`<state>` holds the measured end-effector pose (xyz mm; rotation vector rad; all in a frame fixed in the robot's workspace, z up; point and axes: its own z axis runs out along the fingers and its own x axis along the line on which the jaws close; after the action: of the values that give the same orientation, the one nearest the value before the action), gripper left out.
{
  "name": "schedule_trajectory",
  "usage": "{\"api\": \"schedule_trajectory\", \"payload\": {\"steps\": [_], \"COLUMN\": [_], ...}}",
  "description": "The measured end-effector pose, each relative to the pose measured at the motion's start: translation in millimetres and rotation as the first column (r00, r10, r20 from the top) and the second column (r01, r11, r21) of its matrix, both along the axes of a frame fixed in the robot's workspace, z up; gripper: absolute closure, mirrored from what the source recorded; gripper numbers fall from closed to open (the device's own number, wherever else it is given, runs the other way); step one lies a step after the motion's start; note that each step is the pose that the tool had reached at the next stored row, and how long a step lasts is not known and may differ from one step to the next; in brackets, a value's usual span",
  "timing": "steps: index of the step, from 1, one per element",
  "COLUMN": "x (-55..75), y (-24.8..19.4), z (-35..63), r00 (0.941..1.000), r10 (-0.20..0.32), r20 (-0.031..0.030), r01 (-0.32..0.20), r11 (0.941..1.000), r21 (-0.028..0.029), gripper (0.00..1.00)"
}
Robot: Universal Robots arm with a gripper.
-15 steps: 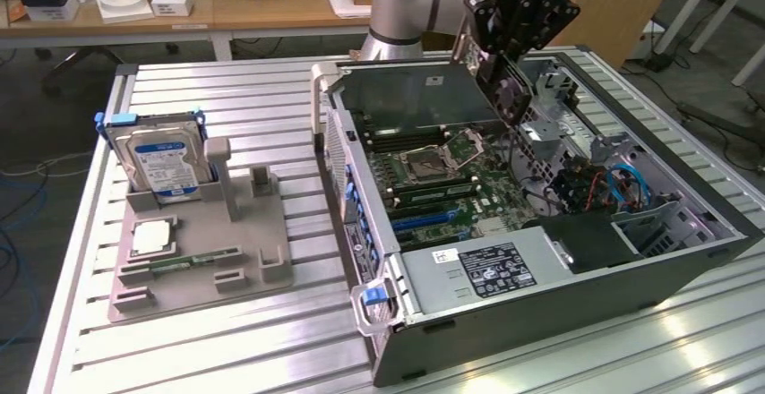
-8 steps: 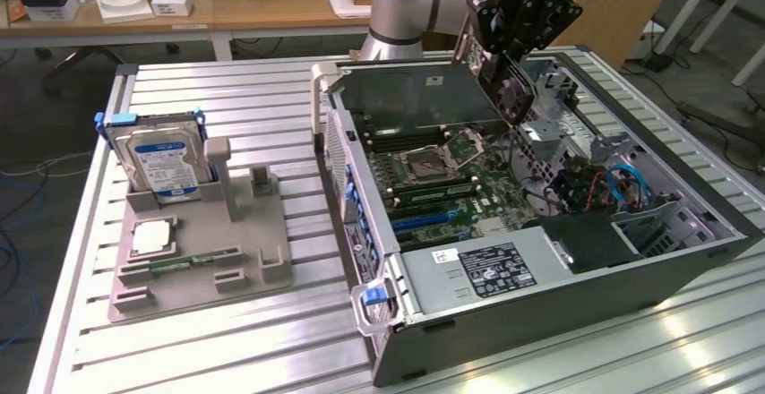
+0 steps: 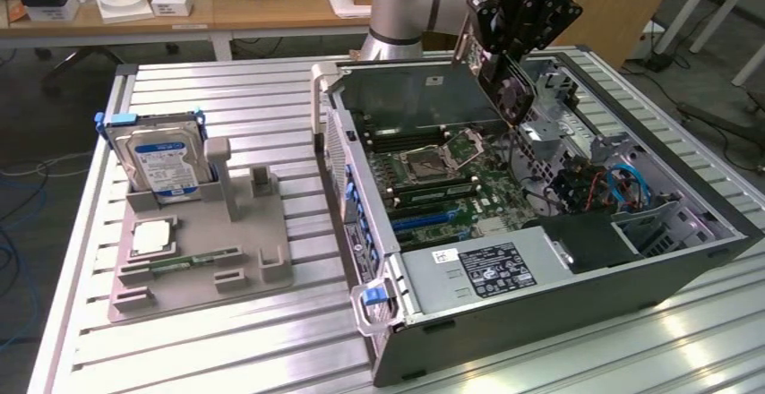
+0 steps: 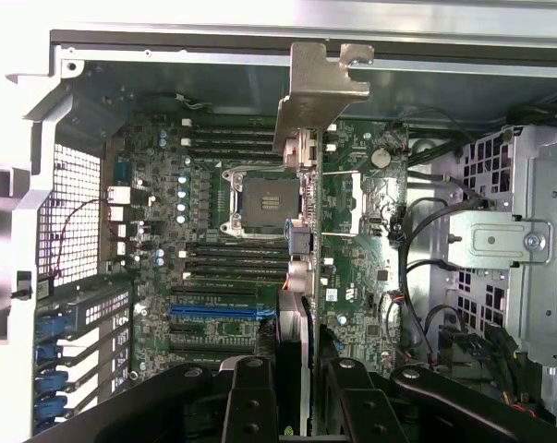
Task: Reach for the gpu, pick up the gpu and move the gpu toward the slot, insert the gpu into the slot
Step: 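Insert the gpu into the slot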
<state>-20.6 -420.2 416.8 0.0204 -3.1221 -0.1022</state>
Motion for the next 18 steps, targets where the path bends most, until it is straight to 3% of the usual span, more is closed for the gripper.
{"api": "schedule_trajectory", "payload": {"steps": [3, 8, 18], "x": [-0.1, 0.0, 0.0], "y": [0.0, 0.0, -0.1], "z": [0.0, 0.0, 0.0], "r00": [0.9999, 0.9969, 0.9793], "r10": [0.011, 0.079, 0.203], "r20": [0.0000, 0.0000, -0.0001], "r01": [-0.011, -0.079, -0.203], "r11": [0.9999, 0.9969, 0.9793], "r21": [0.0000, 0.0000, -0.0001], "gripper": [0.73, 0.73, 0.73]}}
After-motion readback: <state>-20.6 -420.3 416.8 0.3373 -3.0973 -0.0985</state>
